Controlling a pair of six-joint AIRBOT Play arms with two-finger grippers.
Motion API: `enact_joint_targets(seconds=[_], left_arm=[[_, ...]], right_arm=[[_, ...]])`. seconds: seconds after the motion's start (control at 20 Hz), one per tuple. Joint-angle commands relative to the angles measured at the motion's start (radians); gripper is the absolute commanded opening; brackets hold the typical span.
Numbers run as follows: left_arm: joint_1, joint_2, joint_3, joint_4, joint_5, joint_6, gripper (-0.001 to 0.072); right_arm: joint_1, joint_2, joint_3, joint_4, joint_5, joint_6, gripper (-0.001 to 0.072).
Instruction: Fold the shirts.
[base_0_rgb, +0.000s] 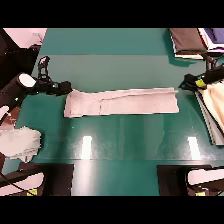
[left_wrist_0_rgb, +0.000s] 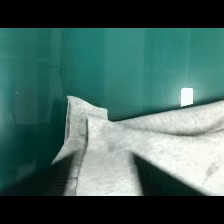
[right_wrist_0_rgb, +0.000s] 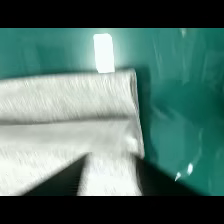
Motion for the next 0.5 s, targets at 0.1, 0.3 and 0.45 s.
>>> enact_joint_targets(seconds=[0.1,0.3,0.45], left_arm=[[0.000,-0.011,0.090,0.011,-0.103,-0.004,0.0711],[0.000,-0.010,0.148,0.010,-0.233,-0.004,0.0431],[-0.001,-0.010,0.146,0.006,-0.244,0.005,0.0032]], right_arm=[[-0.039,-0.056,0.059,0.104,0.044,-0.032,0.0627],[-0.123,-0.056,0.043,0.104,0.219,-0.098,0.0625],[-0.177,-0.056,-0.034,0.106,0.226,-0.099,0.0625]])
